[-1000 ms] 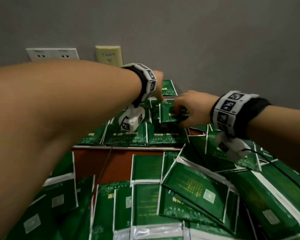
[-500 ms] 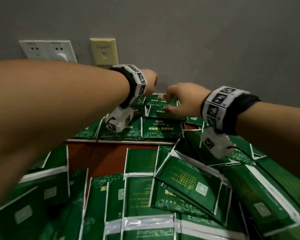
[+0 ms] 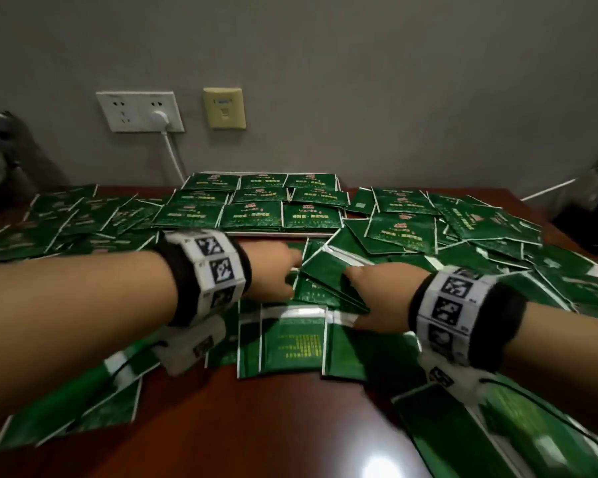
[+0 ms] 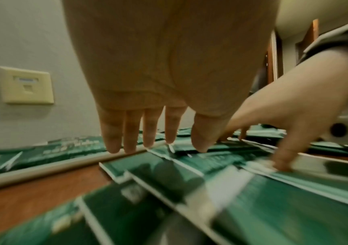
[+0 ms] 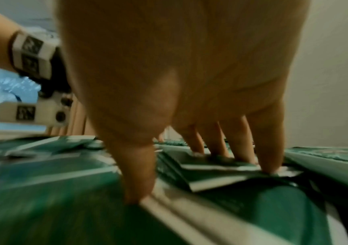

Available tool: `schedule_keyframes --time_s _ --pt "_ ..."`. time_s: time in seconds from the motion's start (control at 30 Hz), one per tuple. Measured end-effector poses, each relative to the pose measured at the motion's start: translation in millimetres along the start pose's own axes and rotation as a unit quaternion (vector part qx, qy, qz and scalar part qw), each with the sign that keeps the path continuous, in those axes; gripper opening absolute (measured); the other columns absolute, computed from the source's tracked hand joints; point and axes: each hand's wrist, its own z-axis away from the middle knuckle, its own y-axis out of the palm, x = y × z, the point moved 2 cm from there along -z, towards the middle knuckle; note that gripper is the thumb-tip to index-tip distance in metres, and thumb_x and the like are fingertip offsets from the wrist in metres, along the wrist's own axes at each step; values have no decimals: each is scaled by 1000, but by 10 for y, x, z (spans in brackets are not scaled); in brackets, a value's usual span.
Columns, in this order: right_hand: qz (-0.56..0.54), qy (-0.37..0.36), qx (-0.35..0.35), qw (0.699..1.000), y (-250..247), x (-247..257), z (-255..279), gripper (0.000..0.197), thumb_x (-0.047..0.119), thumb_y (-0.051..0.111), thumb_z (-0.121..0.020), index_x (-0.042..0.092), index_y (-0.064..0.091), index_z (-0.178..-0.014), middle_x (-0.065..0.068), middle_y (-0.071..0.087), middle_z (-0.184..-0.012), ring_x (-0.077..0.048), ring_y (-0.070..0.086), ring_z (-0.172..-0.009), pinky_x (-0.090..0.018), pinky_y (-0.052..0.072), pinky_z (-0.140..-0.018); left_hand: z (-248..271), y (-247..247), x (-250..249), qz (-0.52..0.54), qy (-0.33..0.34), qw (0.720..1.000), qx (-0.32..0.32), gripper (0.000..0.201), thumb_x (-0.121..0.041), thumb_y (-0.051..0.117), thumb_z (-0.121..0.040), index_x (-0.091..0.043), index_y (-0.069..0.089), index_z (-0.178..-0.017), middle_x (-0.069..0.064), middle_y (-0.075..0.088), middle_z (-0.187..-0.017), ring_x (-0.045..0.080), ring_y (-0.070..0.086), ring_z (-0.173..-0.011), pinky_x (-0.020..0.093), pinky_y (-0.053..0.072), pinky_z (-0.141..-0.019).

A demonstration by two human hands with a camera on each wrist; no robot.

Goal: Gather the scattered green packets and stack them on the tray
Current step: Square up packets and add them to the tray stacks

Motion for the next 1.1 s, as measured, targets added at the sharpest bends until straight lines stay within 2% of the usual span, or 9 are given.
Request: schedule_keyframes --time_s 0.13,0.27,0.43,0.53,0.67,0.77,0.87,0.97,1.1 --pt "22 8 -7 1000 -10 246 243 43 35 57 -91 19 47 -129 -4 61 -101 -25 54 -81 -31 46 -66 396 370 -119 1 -14 1000 9 50 -35 58 -90 -14 45 -133 9 52 -132 27 56 -113 40 50 -94" --pt "4 -34 -6 999 -23 471 509 56 39 58 -91 24 40 -142 -2 63 -120 -25 61 -102 -33 53 -82 761 501 -197 18 -23 1000 -9 60 -38 61 -89 -13 38 -139 12 46 -136 28 52 -119 41 47 -98" --pt "-26 -87 -23 996 -93 721 762 49 46 58 -91 30 48 -136 1 64 -120 -22 60 -105 -29 50 -85 1010 526 -260 34 -24 998 -55 66 -38 68 -85 -12 40 -138 12 48 -135 28 52 -120 38 47 -98" --pt "27 -91 -19 995 -45 881 856 59 52 66 -80 30 47 -131 -1 66 -106 -26 62 -93 -30 50 -75 1077 513 -297 34 -12 997 -66 71 -43 74 -79 -15 43 -136 10 49 -132 27 52 -118 38 47 -97" --pt "53 -109 -20 992 -12 1072 939 40 27 55 -84 27 46 -123 -1 58 -87 -27 58 -77 -33 51 -65 1133 583 -347 1 17 999 -46 62 -48 74 -75 -16 53 -124 6 52 -123 25 54 -111 38 48 -93" --pt "-19 -126 -33 991 -77 1050 902 30 21 42 -93 25 57 -119 -4 65 -95 -27 61 -87 -35 53 -76 1187 604 -350 11 29 998 -47 45 -41 70 -80 -17 56 -115 3 57 -113 23 57 -101 36 52 -85" --pt "-77 -95 -76 990 -181 942 787 26 20 38 -100 21 62 -108 -3 66 -94 -26 62 -85 -36 54 -78 1212 536 -311 44 13 995 -86 27 -28 58 -87 -20 56 -113 0 62 -104 21 59 -94 29 49 -75" --pt "-152 -11 -153 976 -242 788 724 22 24 46 -98 21 56 -117 0 62 -97 -22 59 -85 -29 48 -73 1172 437 -223 49 -20 985 -165 24 -19 52 -89 -19 53 -113 3 64 -103 25 61 -95 34 52 -76" --pt "-103 68 -162 979 -206 705 800 49 40 68 -85 18 41 -120 -3 55 -113 -23 57 -89 -34 50 -70 1082 383 -132 59 -87 964 -245 38 -18 62 -84 -17 44 -117 5 53 -113 26 54 -102 43 52 -85"
